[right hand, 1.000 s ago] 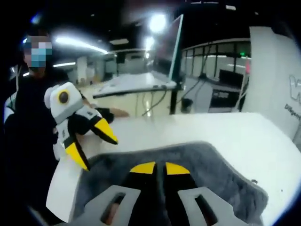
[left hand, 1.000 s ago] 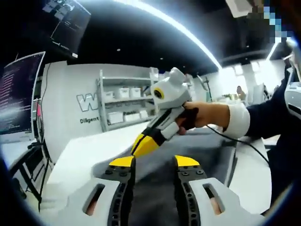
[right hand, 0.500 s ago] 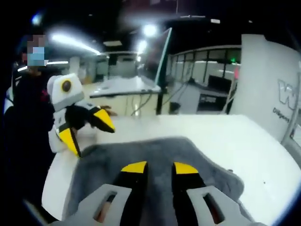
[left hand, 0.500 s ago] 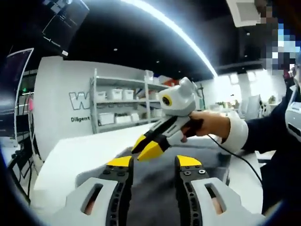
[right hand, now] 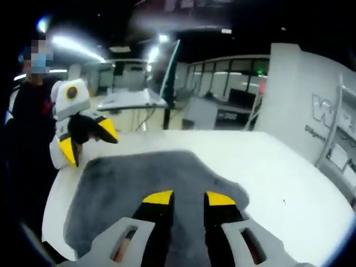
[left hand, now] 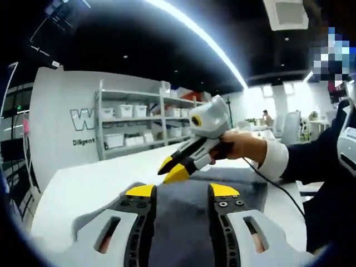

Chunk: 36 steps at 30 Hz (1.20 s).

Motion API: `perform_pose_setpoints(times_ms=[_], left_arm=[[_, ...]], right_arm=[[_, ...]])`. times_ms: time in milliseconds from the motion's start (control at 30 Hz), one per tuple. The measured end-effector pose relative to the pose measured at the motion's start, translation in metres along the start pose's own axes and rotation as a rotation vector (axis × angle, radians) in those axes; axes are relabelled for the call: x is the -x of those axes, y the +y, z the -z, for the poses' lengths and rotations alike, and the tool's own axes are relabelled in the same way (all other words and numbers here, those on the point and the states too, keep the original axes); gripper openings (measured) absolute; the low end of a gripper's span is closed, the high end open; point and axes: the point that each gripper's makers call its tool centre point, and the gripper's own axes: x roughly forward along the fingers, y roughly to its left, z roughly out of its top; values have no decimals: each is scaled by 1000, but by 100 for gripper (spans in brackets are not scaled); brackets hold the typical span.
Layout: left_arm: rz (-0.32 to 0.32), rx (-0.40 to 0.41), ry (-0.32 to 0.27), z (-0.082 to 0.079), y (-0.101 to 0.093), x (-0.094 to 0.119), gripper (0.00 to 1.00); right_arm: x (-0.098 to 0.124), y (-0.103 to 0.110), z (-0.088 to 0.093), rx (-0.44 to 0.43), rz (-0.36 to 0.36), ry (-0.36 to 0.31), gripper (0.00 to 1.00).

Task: Open the folded towel by lifting each exposed corner and separating the folded layers until the towel lies flat within the target outline without major curled edges

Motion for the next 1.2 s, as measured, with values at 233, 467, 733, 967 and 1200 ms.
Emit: perform_pose_setpoints(times_ms=[233, 467, 733, 967, 1200], left_arm=[[63, -18, 27, -3, -21, -26, 35], [101, -25, 51, -4, -37, -46, 35], [137, 18, 72, -3, -51, -69, 35], [184, -25, 77, -9, -76, -89, 33], [205, -64, 97, -12, -96, -109, 32]], right_arm=[[24, -26, 10, -31, 60, -3, 15], [45, -41, 19, -62, 91, -18, 15], [71, -65, 38, -84, 154, -10, 17], [91, -89, 53, -106, 203, 13, 18], [103, -104, 66, -109, 233, 50, 18]])
